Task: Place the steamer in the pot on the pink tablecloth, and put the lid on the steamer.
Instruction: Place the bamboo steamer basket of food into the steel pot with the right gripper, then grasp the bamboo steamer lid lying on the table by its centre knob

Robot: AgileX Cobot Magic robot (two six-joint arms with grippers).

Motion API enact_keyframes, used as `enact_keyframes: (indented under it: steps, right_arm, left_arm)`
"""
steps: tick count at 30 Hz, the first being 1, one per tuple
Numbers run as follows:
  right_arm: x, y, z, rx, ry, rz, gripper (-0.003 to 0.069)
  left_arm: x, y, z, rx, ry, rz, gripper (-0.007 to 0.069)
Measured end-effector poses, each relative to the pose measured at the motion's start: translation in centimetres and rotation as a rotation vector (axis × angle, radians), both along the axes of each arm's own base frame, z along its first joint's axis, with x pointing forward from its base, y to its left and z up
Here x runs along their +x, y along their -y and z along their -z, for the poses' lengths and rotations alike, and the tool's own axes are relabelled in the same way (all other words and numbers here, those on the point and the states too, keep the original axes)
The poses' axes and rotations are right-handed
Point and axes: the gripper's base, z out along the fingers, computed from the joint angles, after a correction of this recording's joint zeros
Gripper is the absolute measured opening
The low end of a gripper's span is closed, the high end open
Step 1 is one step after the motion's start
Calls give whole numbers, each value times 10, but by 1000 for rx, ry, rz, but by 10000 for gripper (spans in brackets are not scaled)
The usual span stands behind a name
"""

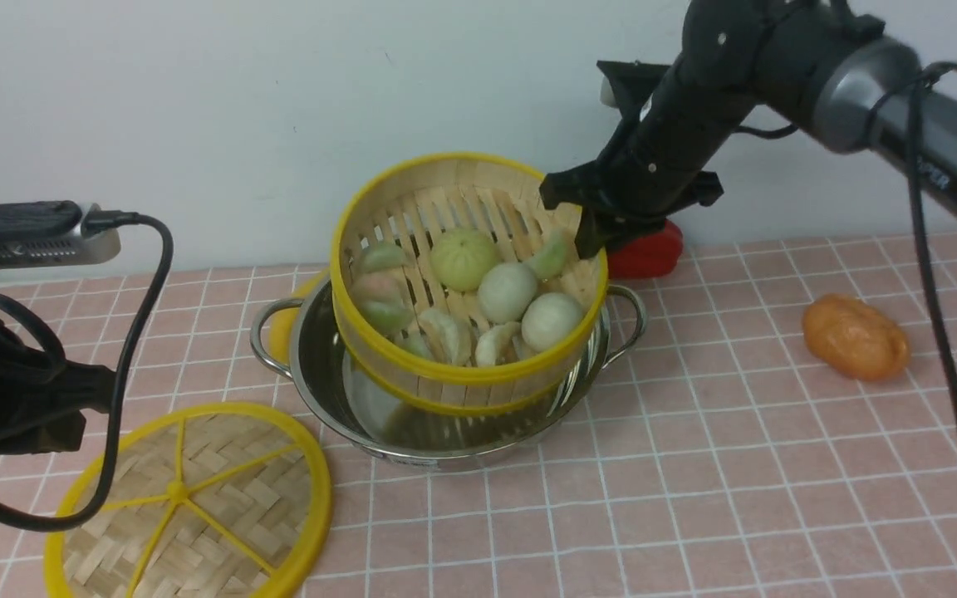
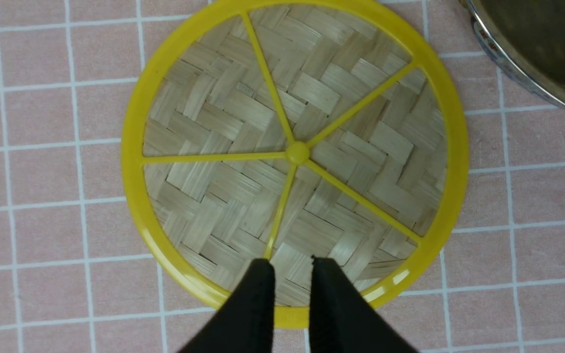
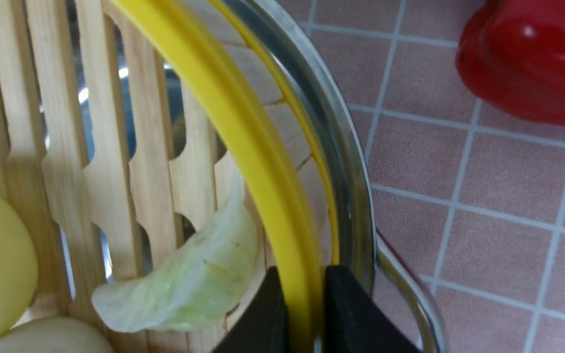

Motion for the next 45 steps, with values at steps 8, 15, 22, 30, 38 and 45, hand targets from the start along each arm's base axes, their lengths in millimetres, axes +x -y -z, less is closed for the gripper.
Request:
enact_keyframes:
  steps: [8, 15, 22, 30, 38, 45]
  right_arm:
    - [9, -6, 38, -10, -62, -4, 87]
    - [5, -21, 51, -44, -65, -38, 87]
    - [2, -31, 57, -61, -56, -59, 85]
    - [4, -31, 49, -58, -33, -60, 167]
    - [11, -34, -27, 34, 201, -55, 426]
    - [-2, -19, -90, 8, 362, -38, 531]
  left_arm:
    - [0, 0, 0, 0, 5, 0, 106]
    - [2, 0, -1, 2, 20, -1, 106]
    - [2, 0, -1, 2, 21, -1, 106]
    - [2, 0, -1, 2, 22, -1, 106]
    - [4, -1, -2, 5, 48, -3, 129]
    - [11, -1, -2, 2, 106, -9, 191]
